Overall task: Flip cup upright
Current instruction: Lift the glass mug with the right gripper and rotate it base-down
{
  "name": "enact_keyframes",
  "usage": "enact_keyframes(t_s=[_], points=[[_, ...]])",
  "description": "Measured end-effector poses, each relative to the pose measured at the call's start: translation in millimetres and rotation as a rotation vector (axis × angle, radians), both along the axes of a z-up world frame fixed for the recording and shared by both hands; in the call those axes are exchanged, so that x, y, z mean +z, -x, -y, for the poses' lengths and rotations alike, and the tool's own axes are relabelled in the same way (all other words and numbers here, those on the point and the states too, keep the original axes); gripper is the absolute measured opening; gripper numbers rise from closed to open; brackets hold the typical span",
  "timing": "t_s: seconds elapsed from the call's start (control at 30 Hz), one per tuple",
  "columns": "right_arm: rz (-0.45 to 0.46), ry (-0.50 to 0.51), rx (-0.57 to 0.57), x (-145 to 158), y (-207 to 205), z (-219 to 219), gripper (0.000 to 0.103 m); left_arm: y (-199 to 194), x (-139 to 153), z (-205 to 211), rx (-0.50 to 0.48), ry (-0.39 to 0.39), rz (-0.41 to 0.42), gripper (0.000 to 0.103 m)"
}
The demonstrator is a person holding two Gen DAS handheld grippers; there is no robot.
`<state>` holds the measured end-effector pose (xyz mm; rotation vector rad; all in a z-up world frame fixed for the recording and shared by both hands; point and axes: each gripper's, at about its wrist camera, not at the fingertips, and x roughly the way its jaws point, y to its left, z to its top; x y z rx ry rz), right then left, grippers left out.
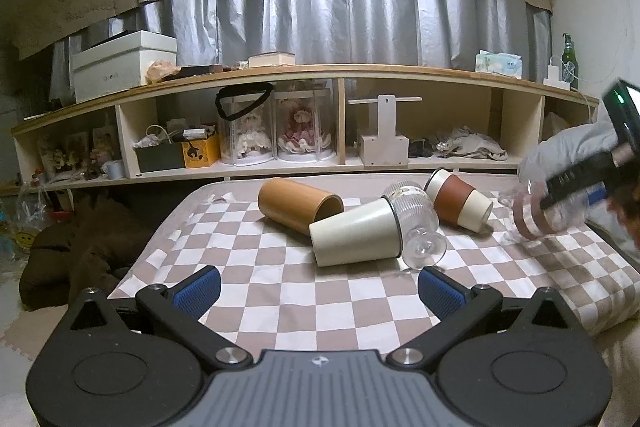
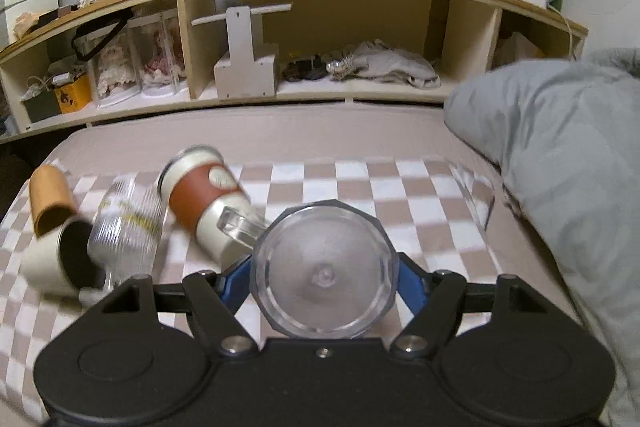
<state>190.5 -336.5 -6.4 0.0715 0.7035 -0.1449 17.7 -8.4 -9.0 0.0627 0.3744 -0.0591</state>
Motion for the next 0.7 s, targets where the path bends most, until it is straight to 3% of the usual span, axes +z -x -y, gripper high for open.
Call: enact_keyframes(t_s=[0.33, 0.57, 0.7], points=[[-0.046, -0.072, -0.025, -32, 59, -2, 0.073, -5, 9, 12, -0.037, 0.045, -0.027, 0.103], [-0.176, -0.129, 0.009, -60, 67, -3, 0.073, -19, 15, 33, -0.083, 0.089, -0.054, 0.103], [-0.185, -0.141, 0.021, -62, 69, -3, 0.074, -29, 15, 48, -0.125, 0.121, -0.080, 0.103]])
